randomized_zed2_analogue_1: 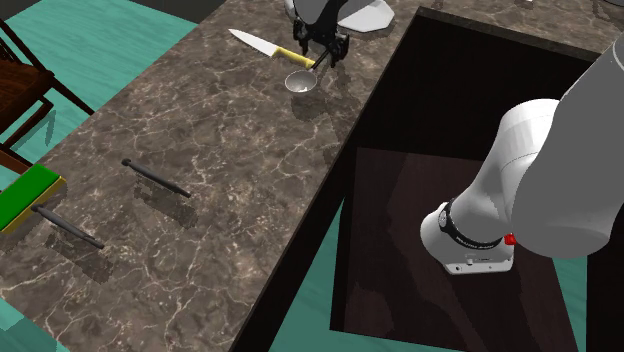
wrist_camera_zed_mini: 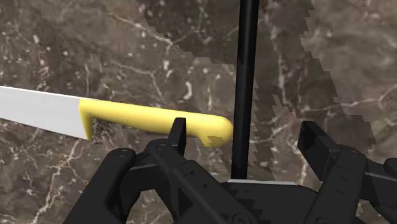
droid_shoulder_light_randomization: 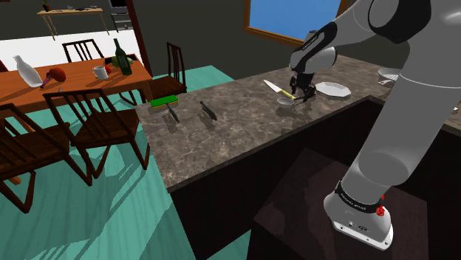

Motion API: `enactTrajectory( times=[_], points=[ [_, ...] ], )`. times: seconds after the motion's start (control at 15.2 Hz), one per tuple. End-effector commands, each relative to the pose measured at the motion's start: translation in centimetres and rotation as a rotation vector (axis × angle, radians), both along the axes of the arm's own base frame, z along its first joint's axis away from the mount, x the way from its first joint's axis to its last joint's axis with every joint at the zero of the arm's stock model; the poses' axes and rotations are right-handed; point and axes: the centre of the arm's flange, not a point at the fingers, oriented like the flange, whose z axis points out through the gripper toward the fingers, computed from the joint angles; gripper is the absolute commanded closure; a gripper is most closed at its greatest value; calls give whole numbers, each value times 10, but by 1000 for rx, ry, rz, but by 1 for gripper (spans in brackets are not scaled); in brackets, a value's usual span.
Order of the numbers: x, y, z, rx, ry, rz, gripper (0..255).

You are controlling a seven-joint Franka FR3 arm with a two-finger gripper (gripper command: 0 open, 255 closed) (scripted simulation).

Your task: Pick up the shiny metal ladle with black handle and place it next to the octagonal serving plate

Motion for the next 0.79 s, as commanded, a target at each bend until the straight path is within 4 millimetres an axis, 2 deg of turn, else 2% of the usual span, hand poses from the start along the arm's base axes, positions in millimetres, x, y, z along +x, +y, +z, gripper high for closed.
enactTrajectory(
  times=[0.0, 0.07, 0.33, 0.73],
  points=[
    [0, 0, 0, 0, 0, 0, 0],
    [0, 0, 0, 0, 0, 0, 0],
    [-3, 7, 49, 0, 0, 0, 0],
    [-3, 7, 49, 0, 0, 0, 0]
  ],
)
